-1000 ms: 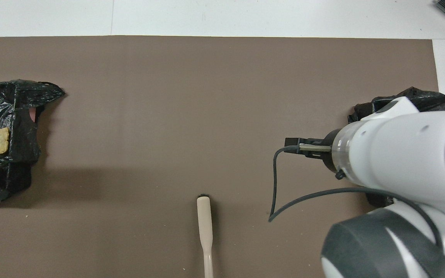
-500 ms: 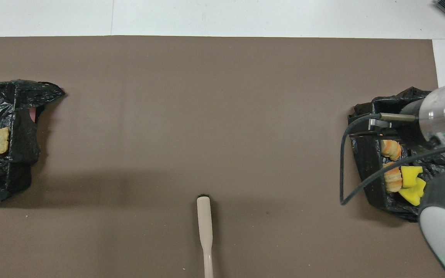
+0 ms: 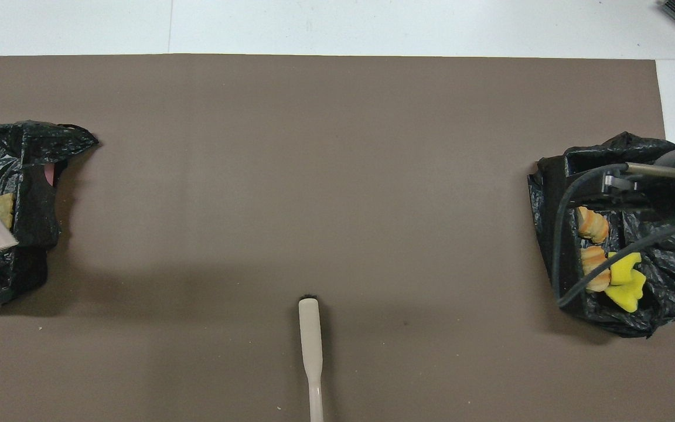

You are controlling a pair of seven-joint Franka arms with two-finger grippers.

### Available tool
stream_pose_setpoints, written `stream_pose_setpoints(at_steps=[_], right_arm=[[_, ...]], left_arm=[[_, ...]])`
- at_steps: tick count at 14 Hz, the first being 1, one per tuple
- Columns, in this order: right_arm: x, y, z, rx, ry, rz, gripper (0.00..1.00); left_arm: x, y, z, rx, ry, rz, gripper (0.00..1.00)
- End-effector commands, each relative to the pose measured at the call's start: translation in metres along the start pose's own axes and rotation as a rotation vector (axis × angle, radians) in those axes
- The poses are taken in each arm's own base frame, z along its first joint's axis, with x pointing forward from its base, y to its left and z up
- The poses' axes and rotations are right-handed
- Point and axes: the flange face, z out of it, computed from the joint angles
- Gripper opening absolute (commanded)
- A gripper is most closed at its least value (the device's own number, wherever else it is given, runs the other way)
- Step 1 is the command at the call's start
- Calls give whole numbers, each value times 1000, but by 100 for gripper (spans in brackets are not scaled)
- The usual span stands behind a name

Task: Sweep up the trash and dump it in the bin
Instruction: 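Carry the empty dustpan back toward the table center with the left gripper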

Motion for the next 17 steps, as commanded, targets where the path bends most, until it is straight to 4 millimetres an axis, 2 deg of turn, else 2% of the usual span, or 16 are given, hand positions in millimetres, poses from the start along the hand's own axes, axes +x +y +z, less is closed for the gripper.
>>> stream_pose_setpoints(at_steps=[1, 5, 9, 14, 17], right_arm=[[2, 19, 0, 5, -13, 16, 100], [10, 34, 2, 39, -30, -51, 100], [10, 36, 4, 36, -43, -49, 100], [15, 40, 2, 19, -48, -55, 100], [16, 37, 5, 17, -47, -79, 100]], left_arm=[[14, 28, -21, -95, 96, -135, 0], [49, 67, -51, -246, 237, -304, 0], [79, 103, -85, -444, 356, -480, 0], [112, 149, -137, -584, 482, -560, 0], [142, 197, -176, -590, 532, -590, 0]])
